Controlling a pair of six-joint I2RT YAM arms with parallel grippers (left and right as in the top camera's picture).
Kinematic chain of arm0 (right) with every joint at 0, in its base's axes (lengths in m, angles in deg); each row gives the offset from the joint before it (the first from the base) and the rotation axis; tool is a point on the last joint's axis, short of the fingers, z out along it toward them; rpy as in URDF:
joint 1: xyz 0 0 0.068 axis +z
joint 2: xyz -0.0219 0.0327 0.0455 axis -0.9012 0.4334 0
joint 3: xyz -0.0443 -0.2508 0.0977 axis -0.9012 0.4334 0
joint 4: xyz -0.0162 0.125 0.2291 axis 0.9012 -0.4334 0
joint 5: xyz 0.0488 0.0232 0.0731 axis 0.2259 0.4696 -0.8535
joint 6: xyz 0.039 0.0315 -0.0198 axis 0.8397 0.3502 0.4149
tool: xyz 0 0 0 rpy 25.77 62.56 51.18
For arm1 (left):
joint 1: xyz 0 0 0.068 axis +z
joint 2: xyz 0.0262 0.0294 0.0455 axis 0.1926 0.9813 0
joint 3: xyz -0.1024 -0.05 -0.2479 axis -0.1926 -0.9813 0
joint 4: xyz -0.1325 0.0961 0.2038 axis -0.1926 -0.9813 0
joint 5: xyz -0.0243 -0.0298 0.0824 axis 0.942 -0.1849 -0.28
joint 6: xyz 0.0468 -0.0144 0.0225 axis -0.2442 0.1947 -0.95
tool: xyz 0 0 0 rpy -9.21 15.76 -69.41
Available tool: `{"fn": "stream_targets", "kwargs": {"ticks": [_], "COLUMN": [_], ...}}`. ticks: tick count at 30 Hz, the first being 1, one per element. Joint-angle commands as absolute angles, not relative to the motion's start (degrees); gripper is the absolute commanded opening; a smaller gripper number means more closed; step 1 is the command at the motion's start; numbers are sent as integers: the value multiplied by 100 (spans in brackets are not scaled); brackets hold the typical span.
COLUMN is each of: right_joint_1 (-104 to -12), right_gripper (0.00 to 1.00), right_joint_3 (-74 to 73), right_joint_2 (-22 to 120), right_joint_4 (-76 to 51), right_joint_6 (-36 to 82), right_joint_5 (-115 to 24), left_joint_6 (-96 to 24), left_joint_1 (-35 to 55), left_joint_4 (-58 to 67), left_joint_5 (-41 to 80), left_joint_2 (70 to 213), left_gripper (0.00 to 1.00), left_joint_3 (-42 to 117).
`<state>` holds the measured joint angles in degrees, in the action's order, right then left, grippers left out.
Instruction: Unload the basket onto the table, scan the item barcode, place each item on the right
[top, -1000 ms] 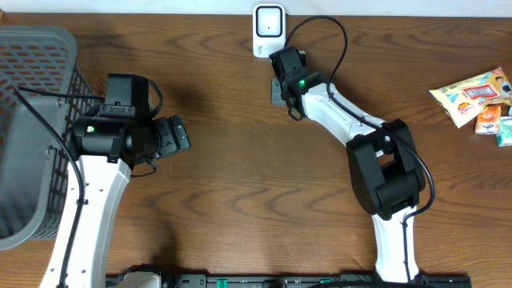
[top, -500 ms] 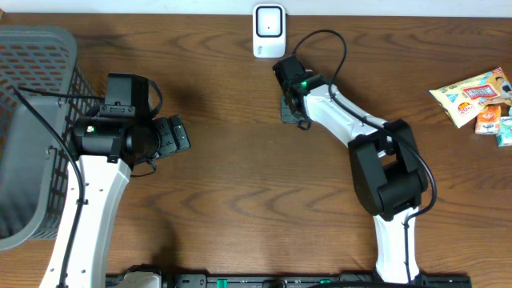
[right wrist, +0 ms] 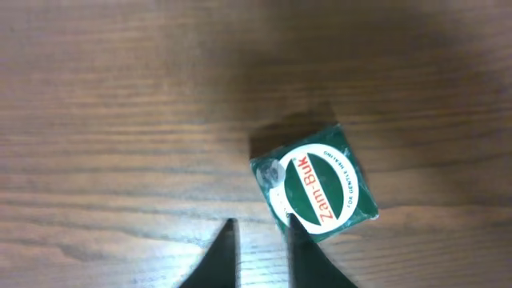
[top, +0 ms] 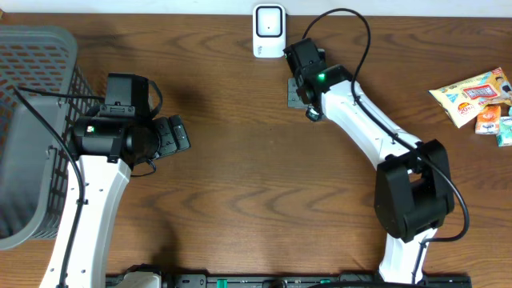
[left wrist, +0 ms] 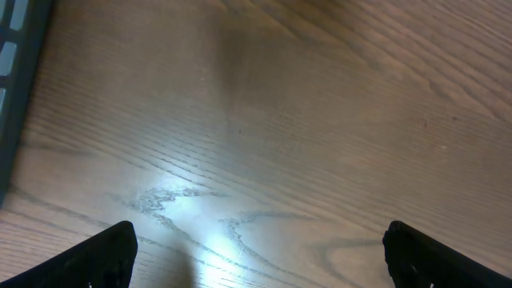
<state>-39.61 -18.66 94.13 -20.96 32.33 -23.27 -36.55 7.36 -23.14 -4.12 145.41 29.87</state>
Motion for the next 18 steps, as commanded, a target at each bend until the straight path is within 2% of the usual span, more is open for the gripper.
{"fn": "stream_targets", "kwargs": {"ticks": [1,2,4,6,12,15,18], "right_joint_1": [-4160,-4199,-4297,-4393,-4719,-4874,-5001], "right_gripper": [32,41,67,83,97,99,99], "right_joint_3": [-1860,-1860,-1860,-1858,-1814,-1694,-1466], "right_joint_2": [9369,9369,9369,9369,9371,9371,9371], "right_joint_4": [-2122,-2129,-2135,-2155,-2109,-1971,-1731], "right_joint_6": [3152,3078,2759,2374,847,-21,-332], "right_joint_5": [-2235,-2240,-2244,-2292,-3053,-3685,-3765], "left_joint_6": [-3666,-3666,-3666,-3666,-3666,-3666,-3666], "left_joint_1": [766,766,766,766,766,766,766], "left_joint_4": [-2345,-2345,-2345,-2345,-2345,-2345,-2345], "left_joint_5": [-429,-429,-429,-429,-429,-429,-429], "left_joint_2": [14541,14541,14541,14541,14541,14541,14541], "left_gripper": [98,98,98,98,98,98,98], "left_joint_3": [2991,2991,2991,2991,2991,2991,2991]}}
